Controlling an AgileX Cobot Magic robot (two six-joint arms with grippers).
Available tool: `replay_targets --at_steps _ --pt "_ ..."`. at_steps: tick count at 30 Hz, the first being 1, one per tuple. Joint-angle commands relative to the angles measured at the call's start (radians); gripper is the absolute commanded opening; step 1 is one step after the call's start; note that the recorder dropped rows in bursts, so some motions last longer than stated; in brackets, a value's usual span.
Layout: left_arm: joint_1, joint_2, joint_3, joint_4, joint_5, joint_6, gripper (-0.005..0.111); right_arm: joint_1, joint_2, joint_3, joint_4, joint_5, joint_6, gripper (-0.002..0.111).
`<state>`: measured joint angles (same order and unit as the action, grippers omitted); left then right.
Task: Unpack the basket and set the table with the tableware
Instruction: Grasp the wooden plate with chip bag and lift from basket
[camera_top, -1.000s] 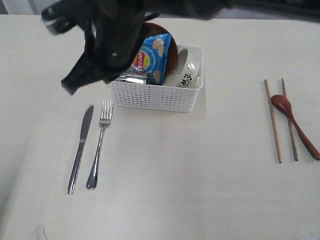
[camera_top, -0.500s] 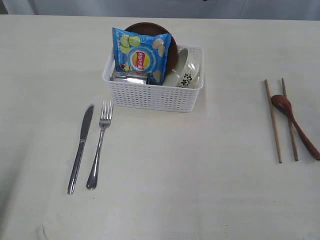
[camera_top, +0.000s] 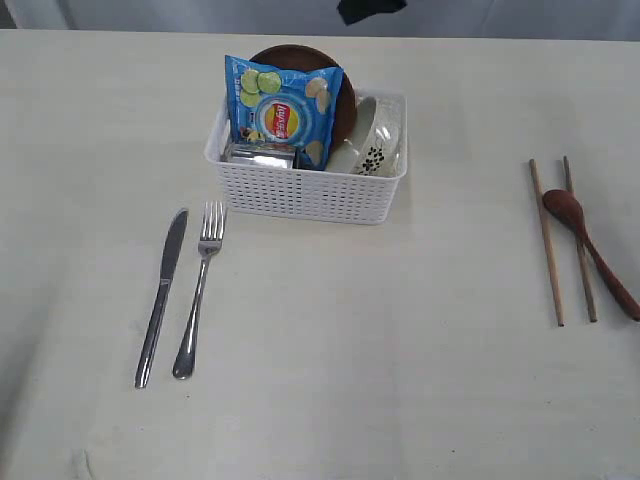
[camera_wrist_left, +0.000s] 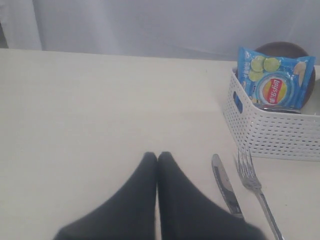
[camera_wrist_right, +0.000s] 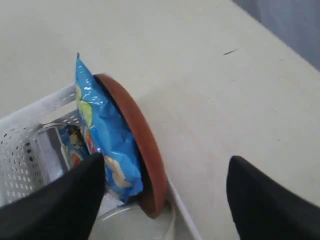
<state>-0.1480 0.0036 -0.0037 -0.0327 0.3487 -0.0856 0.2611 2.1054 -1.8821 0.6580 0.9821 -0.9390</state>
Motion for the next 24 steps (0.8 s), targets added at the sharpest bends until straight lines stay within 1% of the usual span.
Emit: replay_targets --at_steps 1,7,13,15,16,17,20,21,22,24 --pt "-0.005 -0.004 0.004 0.001 -0.002 0.003 0.0 0.044 0.098 -0.099 -0.016 0.083 -0.031 0.066" --pt "-0.005 -0.004 0.004 0.001 -0.002 0.003 0.0 0.071 0.194 -0.169 -0.014 0.178 -0.081 0.066" --pt "-0.005 -0.004 0.004 0.001 -0.002 0.003 0.0 0.071 0.219 -0.17 -0.026 0.173 -0.094 0.065" --pt "-0.005 -0.004 0.004 0.001 -0.002 0.003 0.0 0.071 0.22 -0.17 -0.028 0.162 -0.097 0.063" --pt "-0.005 -0.004 0.004 0.001 -0.002 0.003 0.0 0.071 0.222 -0.17 -0.032 0.149 -0.097 0.058" --pt "-0.005 -0.004 0.004 0.001 -0.002 0.003 0.0 0.071 0.224 -0.17 -0.033 0.132 -0.097 0.05" --pt "-0.005 -0.004 0.004 0.001 -0.002 0.003 0.0 0.071 0.227 -0.17 -0.053 0.1 -0.097 0.019" --pt "-0.005 -0.004 0.004 0.001 -0.002 0.003 0.0 0.071 0.227 -0.17 -0.065 0.088 -0.097 0.008" --pt "-0.005 -0.004 0.004 0.001 -0.002 0.003 0.0 0.071 0.227 -0.17 -0.069 0.076 -0.097 0.0" --pt "-0.005 -0.004 0.004 0.001 -0.002 0.003 0.0 0.069 0.224 -0.17 -0.079 0.062 -0.097 0.0"
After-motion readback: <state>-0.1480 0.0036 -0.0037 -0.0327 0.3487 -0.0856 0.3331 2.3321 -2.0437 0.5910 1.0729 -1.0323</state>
